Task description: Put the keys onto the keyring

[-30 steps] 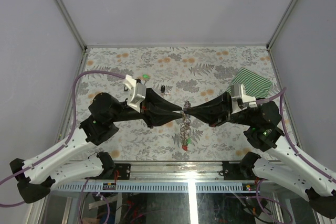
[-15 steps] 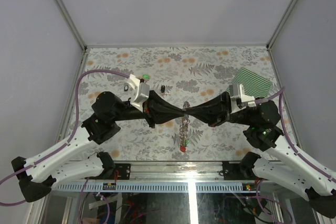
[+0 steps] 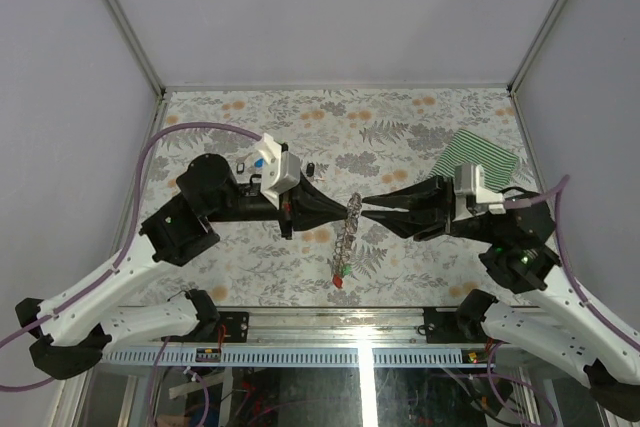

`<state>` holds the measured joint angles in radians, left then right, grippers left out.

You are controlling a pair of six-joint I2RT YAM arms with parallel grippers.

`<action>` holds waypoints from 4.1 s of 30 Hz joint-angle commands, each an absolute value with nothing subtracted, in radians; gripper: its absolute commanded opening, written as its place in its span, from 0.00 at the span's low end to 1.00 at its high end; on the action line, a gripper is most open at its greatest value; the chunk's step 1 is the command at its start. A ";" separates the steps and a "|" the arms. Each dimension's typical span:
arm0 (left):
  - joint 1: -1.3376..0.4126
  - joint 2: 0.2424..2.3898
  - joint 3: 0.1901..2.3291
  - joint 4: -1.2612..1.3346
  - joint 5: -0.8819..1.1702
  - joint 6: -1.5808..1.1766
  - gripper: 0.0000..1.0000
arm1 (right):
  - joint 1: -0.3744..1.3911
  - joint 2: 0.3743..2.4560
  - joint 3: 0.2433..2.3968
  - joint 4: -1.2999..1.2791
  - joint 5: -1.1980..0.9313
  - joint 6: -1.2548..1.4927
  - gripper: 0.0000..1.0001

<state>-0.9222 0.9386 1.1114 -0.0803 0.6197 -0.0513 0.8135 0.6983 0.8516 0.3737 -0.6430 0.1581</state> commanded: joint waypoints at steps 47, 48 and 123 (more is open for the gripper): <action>-0.932 1.275 1.741 -1.101 0.447 0.417 0.00 | 0.816 0.951 0.938 0.186 -0.773 0.070 0.32; -0.933 1.275 1.742 -1.101 0.447 0.417 0.00 | 0.816 0.951 0.937 0.181 -0.769 0.067 0.32; -0.934 0.849 1.063 -0.083 0.616 0.051 0.22 | 0.815 0.806 0.970 0.363 -0.810 0.168 0.00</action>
